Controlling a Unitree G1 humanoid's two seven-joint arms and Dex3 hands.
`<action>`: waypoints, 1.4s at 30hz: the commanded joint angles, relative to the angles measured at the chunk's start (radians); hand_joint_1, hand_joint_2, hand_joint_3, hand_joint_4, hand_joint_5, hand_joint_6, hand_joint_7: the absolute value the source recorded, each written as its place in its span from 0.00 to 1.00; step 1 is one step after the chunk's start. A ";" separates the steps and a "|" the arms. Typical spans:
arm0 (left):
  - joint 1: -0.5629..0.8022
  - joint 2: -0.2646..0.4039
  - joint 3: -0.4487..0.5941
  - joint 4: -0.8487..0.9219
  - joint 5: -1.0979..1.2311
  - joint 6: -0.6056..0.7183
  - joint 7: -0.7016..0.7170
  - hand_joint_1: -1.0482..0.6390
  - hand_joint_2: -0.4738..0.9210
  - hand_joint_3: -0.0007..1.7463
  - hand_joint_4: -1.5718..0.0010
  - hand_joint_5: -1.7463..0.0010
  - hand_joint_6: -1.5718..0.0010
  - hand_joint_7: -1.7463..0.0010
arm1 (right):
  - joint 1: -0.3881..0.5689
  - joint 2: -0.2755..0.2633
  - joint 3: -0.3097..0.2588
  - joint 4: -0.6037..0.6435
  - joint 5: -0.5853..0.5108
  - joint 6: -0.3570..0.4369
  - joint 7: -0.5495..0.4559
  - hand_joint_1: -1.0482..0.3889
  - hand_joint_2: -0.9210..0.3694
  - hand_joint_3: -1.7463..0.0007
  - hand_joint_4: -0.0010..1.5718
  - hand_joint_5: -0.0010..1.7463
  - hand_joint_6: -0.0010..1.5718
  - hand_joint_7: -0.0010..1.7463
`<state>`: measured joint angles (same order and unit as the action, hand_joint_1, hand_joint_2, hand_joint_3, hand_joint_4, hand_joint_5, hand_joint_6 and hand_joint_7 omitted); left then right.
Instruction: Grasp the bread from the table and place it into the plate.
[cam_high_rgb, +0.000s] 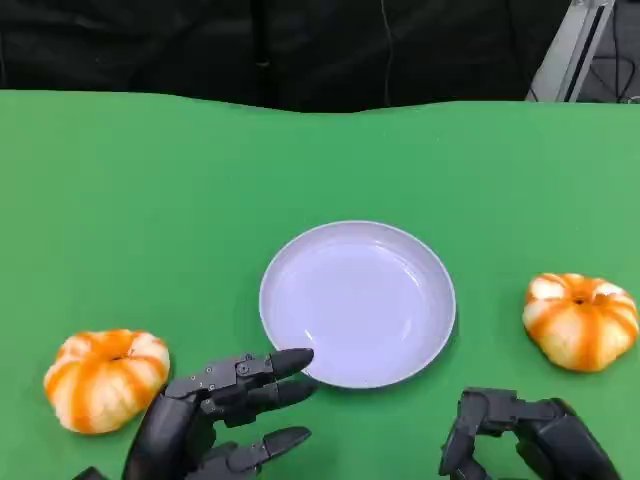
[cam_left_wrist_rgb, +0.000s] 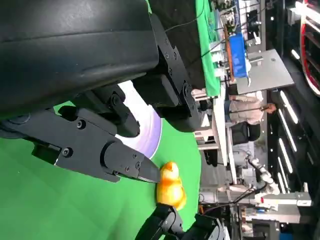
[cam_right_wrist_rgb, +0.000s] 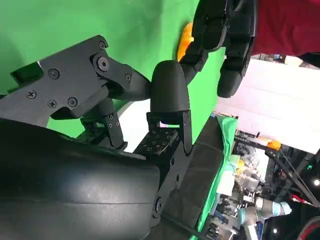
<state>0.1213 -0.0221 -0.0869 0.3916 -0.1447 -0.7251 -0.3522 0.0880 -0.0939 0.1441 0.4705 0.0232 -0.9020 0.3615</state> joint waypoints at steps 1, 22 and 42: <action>0.005 0.022 0.004 -0.008 -0.014 -0.013 -0.025 0.42 1.00 0.02 0.48 1.00 0.51 1.00 | 0.002 -0.010 -0.005 0.001 0.018 -0.010 0.004 0.57 0.22 0.48 0.51 0.89 0.50 0.76; 0.095 0.097 0.076 -0.379 -0.155 0.087 -0.091 0.15 1.00 0.10 0.75 1.00 0.83 0.99 | 0.006 -0.008 -0.005 -0.003 0.018 -0.004 0.006 0.57 0.23 0.48 0.51 0.89 0.50 0.76; 0.062 0.253 0.325 -0.311 0.387 0.038 0.258 0.08 1.00 0.14 0.76 1.00 0.68 0.96 | 0.011 -0.004 -0.003 -0.007 0.003 -0.004 -0.002 0.55 0.23 0.48 0.51 0.90 0.50 0.76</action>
<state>0.1882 0.1812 0.2116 0.0559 0.1766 -0.7051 -0.1412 0.0912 -0.0923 0.1447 0.4628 0.0200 -0.9017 0.3654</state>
